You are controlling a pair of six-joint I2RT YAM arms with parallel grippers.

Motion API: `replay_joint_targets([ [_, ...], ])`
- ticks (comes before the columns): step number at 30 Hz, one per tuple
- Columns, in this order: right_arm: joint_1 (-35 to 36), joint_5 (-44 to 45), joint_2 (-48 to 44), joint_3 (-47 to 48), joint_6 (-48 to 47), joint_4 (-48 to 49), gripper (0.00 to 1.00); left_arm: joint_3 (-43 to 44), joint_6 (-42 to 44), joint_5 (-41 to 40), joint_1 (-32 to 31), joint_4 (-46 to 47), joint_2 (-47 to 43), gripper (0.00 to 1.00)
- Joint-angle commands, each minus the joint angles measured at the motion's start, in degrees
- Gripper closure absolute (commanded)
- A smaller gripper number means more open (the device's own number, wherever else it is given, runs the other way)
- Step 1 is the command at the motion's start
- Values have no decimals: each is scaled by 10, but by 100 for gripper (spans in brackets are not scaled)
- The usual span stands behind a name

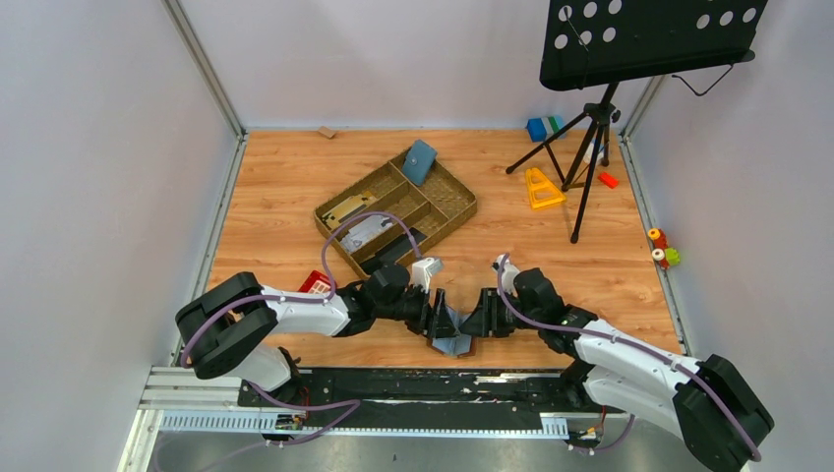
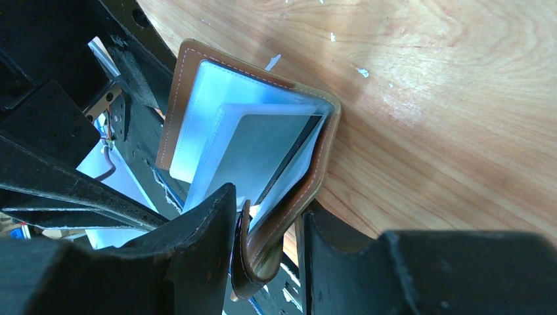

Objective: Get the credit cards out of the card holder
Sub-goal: Remove the credit card from the card holder.

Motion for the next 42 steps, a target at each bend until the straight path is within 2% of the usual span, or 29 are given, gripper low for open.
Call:
replay_joint_targets([
  [1,6,-4,3,22,5,28,62,18,17,-1,-3,8,0,26],
  [5,6,5,6,23,0,17,63,20,20,-3,-3,-3,-1,33],
  [10,6,14,3,14,-3,17,67,19,21,-2,-3,-7,-13,34],
  [14,5,16,0,6,-1,16,71,16,22,-2,-3,-13,-29,40],
  [18,5,18,-2,5,1,16,77,15,23,-5,-3,-14,-37,53],
  [26,5,13,1,3,3,16,82,22,20,-4,-3,-6,-16,71],
  [31,5,23,6,-5,-5,17,82,22,8,7,-3,23,-8,73],
  [35,6,32,19,-20,-9,36,83,30,0,11,-3,40,7,80],
  [39,5,33,32,-35,-10,53,84,25,-23,25,-3,85,18,81],
  [42,6,30,29,-38,-10,55,84,26,-19,20,-3,76,18,84],
])
